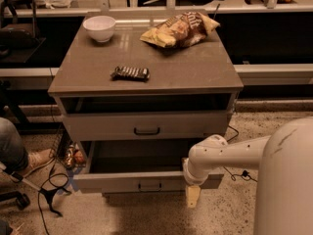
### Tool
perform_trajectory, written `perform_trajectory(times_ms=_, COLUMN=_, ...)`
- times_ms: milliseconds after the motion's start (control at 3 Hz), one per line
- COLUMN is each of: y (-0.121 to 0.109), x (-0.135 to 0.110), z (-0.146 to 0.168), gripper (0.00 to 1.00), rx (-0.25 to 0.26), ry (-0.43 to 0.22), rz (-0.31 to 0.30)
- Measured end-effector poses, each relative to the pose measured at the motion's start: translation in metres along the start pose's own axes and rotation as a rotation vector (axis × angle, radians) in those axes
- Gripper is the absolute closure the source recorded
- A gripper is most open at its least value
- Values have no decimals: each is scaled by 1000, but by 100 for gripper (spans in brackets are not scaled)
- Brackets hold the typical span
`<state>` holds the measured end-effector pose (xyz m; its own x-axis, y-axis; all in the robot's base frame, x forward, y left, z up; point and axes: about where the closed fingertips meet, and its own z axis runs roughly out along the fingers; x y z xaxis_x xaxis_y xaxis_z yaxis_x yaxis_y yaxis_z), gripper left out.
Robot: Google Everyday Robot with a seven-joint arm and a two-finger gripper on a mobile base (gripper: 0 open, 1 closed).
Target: Open middle drawer
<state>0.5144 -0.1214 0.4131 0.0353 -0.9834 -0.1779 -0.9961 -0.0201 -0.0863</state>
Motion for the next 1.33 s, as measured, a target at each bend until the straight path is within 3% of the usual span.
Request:
perform_trajectory(times_ms=333, y=27, x=17, z=8, gripper=26, rx=-64, ry=25, rz=41)
perform_trajectory(times_ms=1000, y=36, x=22, z=8, gripper=72, rx=-83, ry=32, rz=57)
perform_trajectory(times_ms=1333, y=38, x=23, z=6, gripper=100, rx=-80, ry=32, rz=60)
